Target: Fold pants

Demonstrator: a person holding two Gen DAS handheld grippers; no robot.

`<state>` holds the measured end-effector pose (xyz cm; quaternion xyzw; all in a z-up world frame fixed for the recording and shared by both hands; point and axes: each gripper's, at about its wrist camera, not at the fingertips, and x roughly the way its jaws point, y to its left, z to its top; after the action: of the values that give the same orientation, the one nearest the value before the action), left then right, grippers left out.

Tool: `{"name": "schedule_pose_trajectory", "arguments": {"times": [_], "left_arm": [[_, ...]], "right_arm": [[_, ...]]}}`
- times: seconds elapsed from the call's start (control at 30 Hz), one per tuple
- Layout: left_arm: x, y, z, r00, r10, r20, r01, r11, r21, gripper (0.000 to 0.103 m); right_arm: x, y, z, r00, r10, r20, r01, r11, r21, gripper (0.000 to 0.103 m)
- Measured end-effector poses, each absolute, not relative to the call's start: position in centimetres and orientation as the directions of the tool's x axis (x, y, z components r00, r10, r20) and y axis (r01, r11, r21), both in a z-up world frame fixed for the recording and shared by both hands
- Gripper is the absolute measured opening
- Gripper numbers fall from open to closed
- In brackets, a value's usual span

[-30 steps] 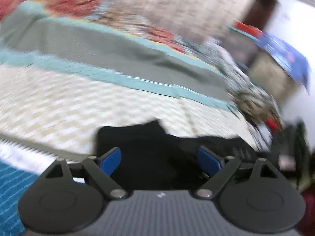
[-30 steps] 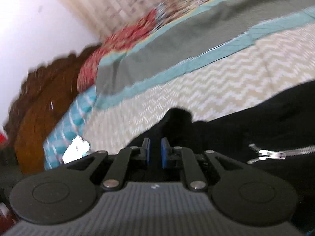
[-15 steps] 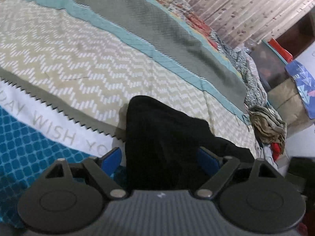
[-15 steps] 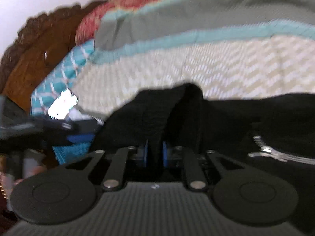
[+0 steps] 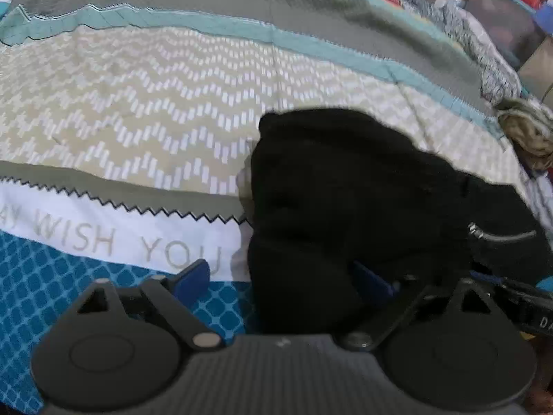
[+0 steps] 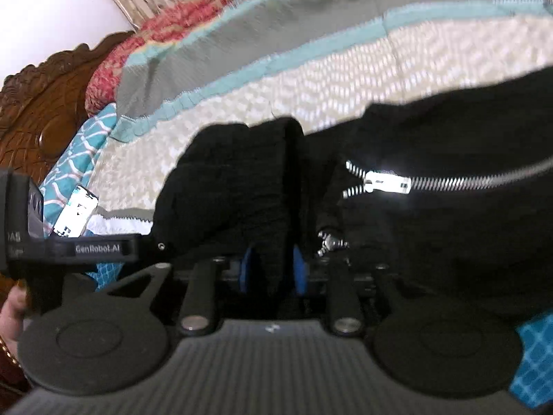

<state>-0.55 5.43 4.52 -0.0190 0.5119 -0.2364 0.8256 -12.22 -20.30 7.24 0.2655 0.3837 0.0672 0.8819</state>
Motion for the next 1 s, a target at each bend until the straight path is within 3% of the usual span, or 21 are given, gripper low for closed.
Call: {"name": "schedule_pose_trajectory", "arguments": {"times": [0.17, 0.3, 0.43, 0.57, 0.67, 0.7, 0.77, 0.87, 1.0], "left_arm": [[-0.8, 7.6, 8.6, 0.466, -0.508, -0.725, 0.374, 0.855, -0.359, 0.088], [-0.1, 6.0, 10.5, 0.508, -0.542, -0.67, 0.426, 0.834, -0.351, 0.088], [0.8, 2.2, 9.7, 0.456, -0.586, -0.669, 0.472, 0.797, -0.377, 0.083], [1.2, -2.3, 7.1, 0.39, -0.572, -0.722, 0.52, 0.784, -0.34, 0.08], [1.5, -5.2, 3.7, 0.378, -0.47, -0.798, 0.549, 0.807, -0.215, 0.088], [1.2, -5.5, 3.1, 0.391, -0.462, -0.796, 0.564, 0.804, -0.19, 0.095], [0.8, -6.1, 3.1, 0.401, -0.452, -0.797, 0.585, 0.796, -0.157, 0.097], [0.7, -6.6, 3.6, 0.403, -0.428, -0.809, 0.593, 0.795, -0.125, 0.097], [0.2, -5.5, 5.2, 0.412, -0.446, -0.794, 0.587, 0.797, -0.144, 0.094]], "right_arm": [[-14.5, -21.2, 9.5, 0.788, 0.251, -0.563, 0.063, 0.876, 0.479, 0.033], [-16.3, -24.2, 10.0, 0.851, 0.127, -0.51, 0.162, 0.86, 0.484, 0.033], [-18.6, -28.0, 10.1, 0.883, -0.028, -0.468, 0.3, 0.801, 0.518, 0.033], [-19.7, -30.6, 9.0, 0.889, -0.072, -0.453, 0.358, 0.726, 0.587, 0.033], [-18.5, -31.8, 5.2, 0.829, -0.094, -0.551, 0.457, 0.681, 0.572, 0.021], [-18.2, -32.3, 3.3, 0.801, -0.091, -0.592, 0.489, 0.67, 0.559, 0.0], [-18.8, -33.4, 1.2, 0.839, -0.072, -0.54, 0.458, 0.628, 0.629, 0.0], [-18.4, -33.8, 1.7, 0.842, -0.05, -0.538, 0.451, 0.612, 0.649, 0.0], [-19.6, -33.7, 3.9, 0.889, -0.051, -0.455, 0.376, 0.649, 0.661, 0.021]]}}
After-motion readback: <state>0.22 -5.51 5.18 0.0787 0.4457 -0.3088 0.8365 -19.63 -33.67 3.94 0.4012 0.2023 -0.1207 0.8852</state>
